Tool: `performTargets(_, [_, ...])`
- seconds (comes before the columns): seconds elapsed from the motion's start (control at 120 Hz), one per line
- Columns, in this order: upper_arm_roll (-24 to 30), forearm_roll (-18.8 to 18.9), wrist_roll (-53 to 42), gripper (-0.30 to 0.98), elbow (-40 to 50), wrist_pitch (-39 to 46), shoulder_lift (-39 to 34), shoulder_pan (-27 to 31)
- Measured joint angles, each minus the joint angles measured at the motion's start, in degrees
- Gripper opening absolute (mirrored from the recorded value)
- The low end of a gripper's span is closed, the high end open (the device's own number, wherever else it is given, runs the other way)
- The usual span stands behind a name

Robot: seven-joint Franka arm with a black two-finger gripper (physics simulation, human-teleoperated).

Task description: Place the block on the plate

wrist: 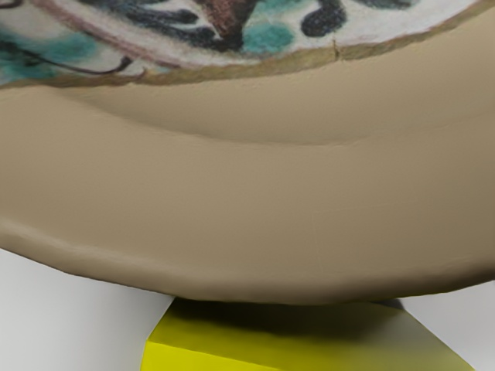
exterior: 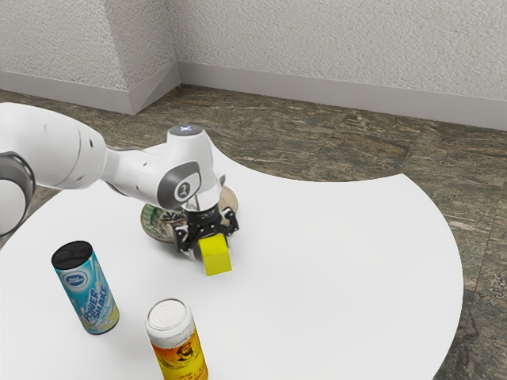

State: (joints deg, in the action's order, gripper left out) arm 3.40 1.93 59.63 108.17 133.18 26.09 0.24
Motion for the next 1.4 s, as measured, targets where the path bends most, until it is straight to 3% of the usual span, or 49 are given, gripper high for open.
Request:
performTargets(0.25, [0.45, 0.0, -0.55, 0.67, -0.64, 0.58, 1.03, -0.19])
performTargets(0.492, [0.47, -0.57, -0.89, 0.48, -0.65, 1.18, 1.3, -0.15])
performTargets(0.733, [0.48, -0.64, -1.01, 0.42, -0.65, 1.14, 1.01, -0.46])
performTargets(1.183, [2.35, -0.42, -0.8, 0.38, -2.22, -5.64, -6.38, -0.34])
performTargets(1.4, [-3.56, -0.31, -2.44, 0.38, -3.16, -11.2, -8.45, 0.29])
